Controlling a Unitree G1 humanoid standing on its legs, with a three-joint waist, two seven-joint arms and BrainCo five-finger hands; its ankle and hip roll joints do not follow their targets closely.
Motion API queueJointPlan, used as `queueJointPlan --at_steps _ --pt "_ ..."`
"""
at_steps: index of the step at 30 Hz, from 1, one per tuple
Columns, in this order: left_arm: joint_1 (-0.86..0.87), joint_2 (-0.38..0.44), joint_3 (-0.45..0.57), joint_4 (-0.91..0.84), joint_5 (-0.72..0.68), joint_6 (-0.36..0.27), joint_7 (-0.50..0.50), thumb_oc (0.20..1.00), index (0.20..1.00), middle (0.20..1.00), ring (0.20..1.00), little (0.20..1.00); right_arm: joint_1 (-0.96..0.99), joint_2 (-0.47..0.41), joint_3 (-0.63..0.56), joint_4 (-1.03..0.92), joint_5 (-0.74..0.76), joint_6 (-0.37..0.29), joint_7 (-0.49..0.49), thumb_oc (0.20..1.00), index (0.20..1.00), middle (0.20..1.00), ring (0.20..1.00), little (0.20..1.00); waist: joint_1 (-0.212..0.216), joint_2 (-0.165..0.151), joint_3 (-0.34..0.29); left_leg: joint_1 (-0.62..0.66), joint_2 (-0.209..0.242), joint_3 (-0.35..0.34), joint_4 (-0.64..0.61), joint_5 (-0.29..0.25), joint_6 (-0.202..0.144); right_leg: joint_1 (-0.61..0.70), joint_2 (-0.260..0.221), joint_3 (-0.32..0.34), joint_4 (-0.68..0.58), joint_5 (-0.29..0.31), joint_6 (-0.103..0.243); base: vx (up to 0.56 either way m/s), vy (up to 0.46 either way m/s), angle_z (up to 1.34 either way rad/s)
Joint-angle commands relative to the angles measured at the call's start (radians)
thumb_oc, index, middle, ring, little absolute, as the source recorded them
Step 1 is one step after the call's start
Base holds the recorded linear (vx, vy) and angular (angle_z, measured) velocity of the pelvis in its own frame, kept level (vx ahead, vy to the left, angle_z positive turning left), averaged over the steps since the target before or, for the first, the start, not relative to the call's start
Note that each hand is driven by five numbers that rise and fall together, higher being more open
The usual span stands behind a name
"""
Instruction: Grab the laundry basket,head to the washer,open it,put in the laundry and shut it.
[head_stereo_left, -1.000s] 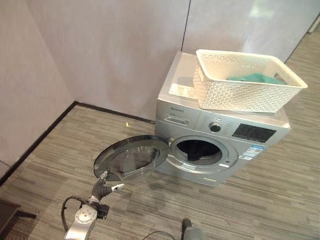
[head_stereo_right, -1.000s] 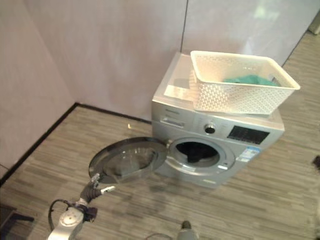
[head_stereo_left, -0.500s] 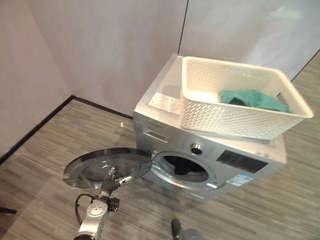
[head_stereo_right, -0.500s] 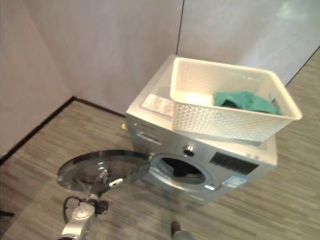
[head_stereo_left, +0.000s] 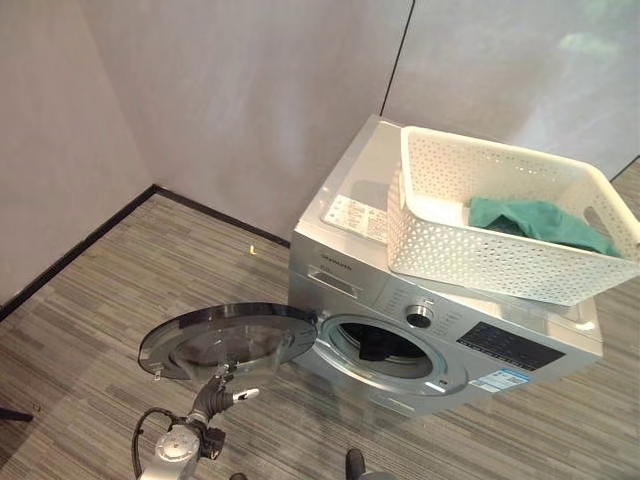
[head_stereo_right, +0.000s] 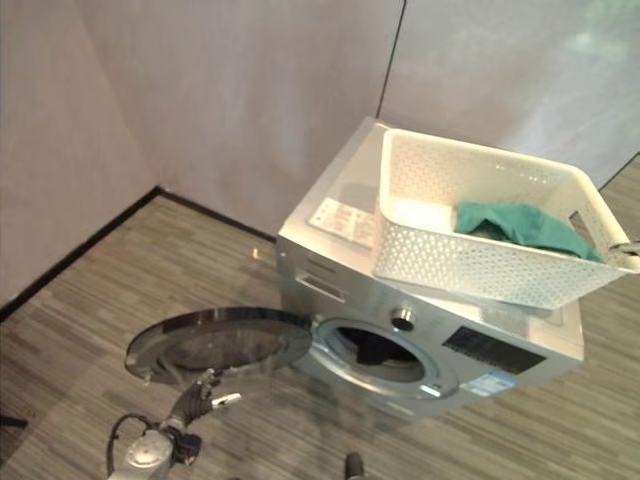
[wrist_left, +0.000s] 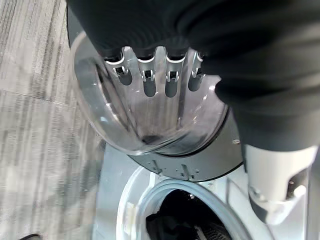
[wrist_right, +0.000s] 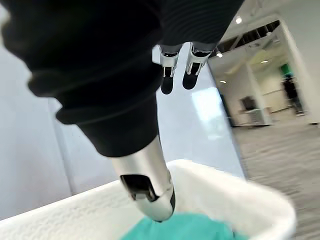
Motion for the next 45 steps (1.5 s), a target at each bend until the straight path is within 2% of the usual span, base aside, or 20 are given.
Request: queueJointPlan --at_steps 1,2,4,5,13,18,22,26,29,35,37,45 --pt "-0.047 0.012 -0.031 -0.015 -0.012 -0.033 -0.029 1.0 1.0 1.0 1.0 1.0 -0.219 -0.135 0.133 0.128 -0.025 0.032 0.051 1.0 1.0 1.0 1.0 1.0 0.058 -0.011 -0.019 0.062 0.069 0.012 0.029 -0.131 -0.022 -0.043 -0.073 0.003 0.009 0.035 0.069 0.01 -0.035 -0.12" --pt "-0.051 0.015 -0.051 -0.009 -0.027 -0.027 -0.034 1.0 1.0 1.0 1.0 1.0 -0.37 -0.147 0.277 0.242 -0.048 0.048 0.07 1.0 1.0 1.0 1.0 1.0 0.067 -0.011 -0.019 0.063 0.075 0.004 0.026 -0.125 -0.025 -0.039 -0.068 -0.001 0.008 0.032 0.067 0.02 -0.036 -0.01" --pt "-0.051 0.014 -0.058 -0.008 -0.029 -0.025 -0.036 1.0 1.0 1.0 1.0 1.0 -0.464 -0.138 0.361 0.306 -0.057 0.053 0.077 1.0 1.0 1.0 1.0 1.0 0.069 -0.008 -0.02 0.065 0.078 0.002 0.024 -0.121 -0.027 -0.036 -0.065 -0.005 0.007 0.029 0.064 0.03 -0.043 0.03" --pt "-0.049 0.014 -0.069 0.001 -0.03 -0.022 -0.039 1.0 1.0 1.0 1.0 1.0 -0.581 -0.113 0.464 0.388 -0.059 0.057 0.089 1.0 1.0 1.0 1.0 1.0 0.072 -0.004 -0.022 0.067 0.085 0.001 0.019 -0.114 -0.031 -0.033 -0.058 -0.008 0.003 0.024 0.061 0.02 -0.036 0.04" --pt "-0.06 -0.006 -0.085 0.017 -0.04 -0.018 -0.041 1.0 1.0 1.0 1.0 1.0 -0.804 -0.032 0.681 0.587 -0.098 0.063 0.118 1.0 1.0 1.0 1.0 1.0 0.081 0.014 -0.022 0.052 0.11 -0.017 0.007 -0.088 -0.045 -0.033 -0.034 -0.021 0.0 -0.005 0.045 0.01 -0.047 0.02" --pt "-0.066 -0.013 -0.091 0.027 -0.04 -0.016 -0.041 1.0 1.0 1.0 1.0 1.0 -0.817 0.0 0.703 0.574 -0.103 0.065 0.131 1.0 1.0 1.0 1.0 1.0 0.081 0.021 -0.018 0.041 0.121 -0.019 0.005 -0.079 -0.051 -0.042 -0.024 -0.026 0.0 -0.013 0.041 0.0 -0.022 0.0" --pt "-0.094 -0.055 -0.092 0.09 -0.076 -0.012 -0.026 1.0 1.0 1.0 1.0 1.0 -0.862 0.036 0.756 0.585 -0.127 0.061 0.138 1.0 1.0 1.0 1.0 1.0 0.084 0.014 -0.02 0.051 0.128 -0.009 0.007 -0.075 -0.053 -0.039 -0.017 -0.022 0.0 -0.015 0.039 0.01 -0.002 -0.03" --pt "-0.12 -0.072 -0.116 0.1 -0.087 -0.011 -0.015 1.0 1.0 1.0 1.0 1.0 -0.958 0.077 0.808 0.61 -0.145 0.062 0.109 1.0 1.0 1.0 1.0 1.0 0.088 0.0 -0.019 0.058 0.134 -0.004 0.033 -0.085 -0.05 -0.031 -0.012 -0.011 0.0 -0.014 0.038 0.02 0.004 -0.05" --pt "-0.141 -0.073 -0.133 0.109 -0.084 -0.009 -0.01 1.0 1.0 1.0 1.0 1.0 -1.012 0.104 0.832 0.597 -0.153 0.07 0.099 1.0 1.0 1.0 1.0 1.0 0.089 -0.022 -0.021 0.057 0.137 0.002 0.063 -0.104 -0.044 -0.029 -0.013 0.002 0.0 -0.006 0.04 0.0 0.011 -0.04" --pt "-0.134 -0.066 -0.121 0.103 -0.108 -0.009 -0.017 1.0 1.0 1.0 1.0 1.0 -0.977 0.123 0.83 0.546 -0.144 0.074 0.122 1.0 1.0 1.0 1.0 1.0 0.09 -0.049 -0.016 0.054 0.135 0.011 0.08 -0.13 -0.036 -0.035 -0.019 0.01 0.0 0.008 0.046 0.0 0.005 -0.02" --pt "-0.118 -0.061 -0.108 0.106 -0.113 -0.009 -0.017 1.0 1.0 1.0 1.0 1.0 -0.947 0.154 0.835 0.55 -0.152 0.077 0.151 1.0 1.0 1.0 1.0 1.0 0.095 -0.057 -0.015 0.065 0.135 0.025 0.081 -0.14 -0.033 -0.038 -0.021 0.018 0.0 0.017 0.05 0.0 0.008 -0.1" --pt "-0.091 -0.055 -0.072 0.107 -0.104 -0.006 -0.008 1.0 1.0 1.0 1.0 1.0 -0.87 0.243 0.808 0.588 -0.17 0.078 0.194 1.0 1.0 1.0 1.0 1.0 0.108 -0.047 -0.01 0.098 0.132 0.04 0.071 -0.141 -0.033 -0.035 -0.028 0.02 0.0 0.022 0.054 0.01 0.018 -0.14"
